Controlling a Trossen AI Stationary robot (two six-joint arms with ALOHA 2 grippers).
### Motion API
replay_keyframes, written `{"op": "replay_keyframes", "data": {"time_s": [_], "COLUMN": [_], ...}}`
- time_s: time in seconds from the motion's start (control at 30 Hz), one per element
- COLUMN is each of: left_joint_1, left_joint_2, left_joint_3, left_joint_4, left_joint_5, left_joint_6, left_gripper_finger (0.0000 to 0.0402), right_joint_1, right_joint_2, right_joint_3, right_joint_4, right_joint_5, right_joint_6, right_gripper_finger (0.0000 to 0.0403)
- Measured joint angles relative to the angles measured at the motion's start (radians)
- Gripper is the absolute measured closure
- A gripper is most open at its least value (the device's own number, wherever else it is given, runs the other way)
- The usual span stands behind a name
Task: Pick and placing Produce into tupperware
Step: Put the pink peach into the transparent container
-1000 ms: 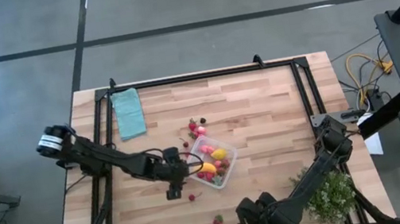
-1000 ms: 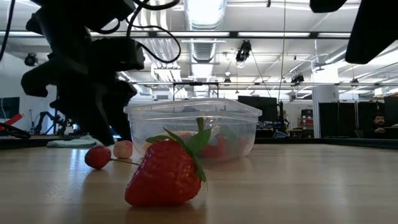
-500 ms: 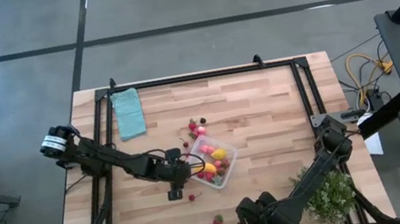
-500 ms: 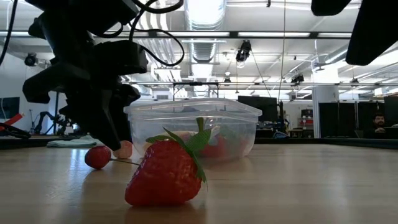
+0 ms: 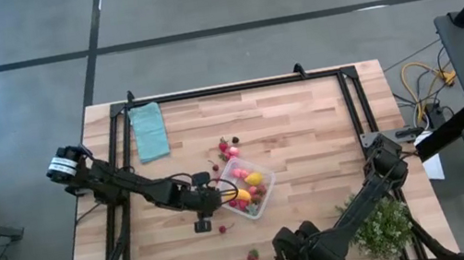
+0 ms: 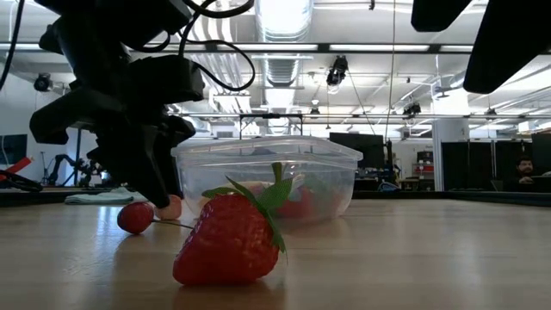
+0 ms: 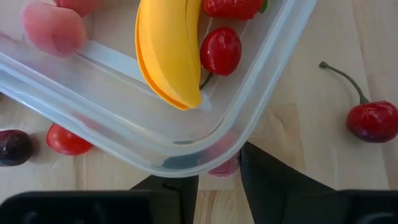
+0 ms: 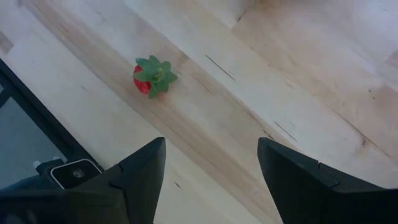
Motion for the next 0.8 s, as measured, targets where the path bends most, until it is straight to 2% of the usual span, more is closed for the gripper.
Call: {"op": "replay_keyframes", "data": {"time_s": [0.17, 0.53, 0.8], "left_joint_1": [0.0, 0.0, 0.0], "left_joint_2": [0.0, 0.0, 0.017], "left_joint_3": [-0.001, -0.001, -0.001], "left_joint_4": [0.0, -0.002, 0.0], "left_joint_5": [-0.006, -0.01, -0.028], "left_joint_6": [0.0, 0.0, 0.0], "left_gripper_finger": [0.0295, 0.0203, 0.0193], "right_joint_1": [0.0, -0.006, -0.011], "right_joint_2": [0.0, 0.0, 0.0], "right_joint_3": [0.0, 0.0, 0.0], "right_joint_4": [0.001, 0.002, 0.001], "right_joint_5": [0.0, 0.0, 0.0], "right_joint_6": [0.002, 0.002, 0.002], "right_gripper_finger": [0.0156, 0.0156, 0.0156]}}
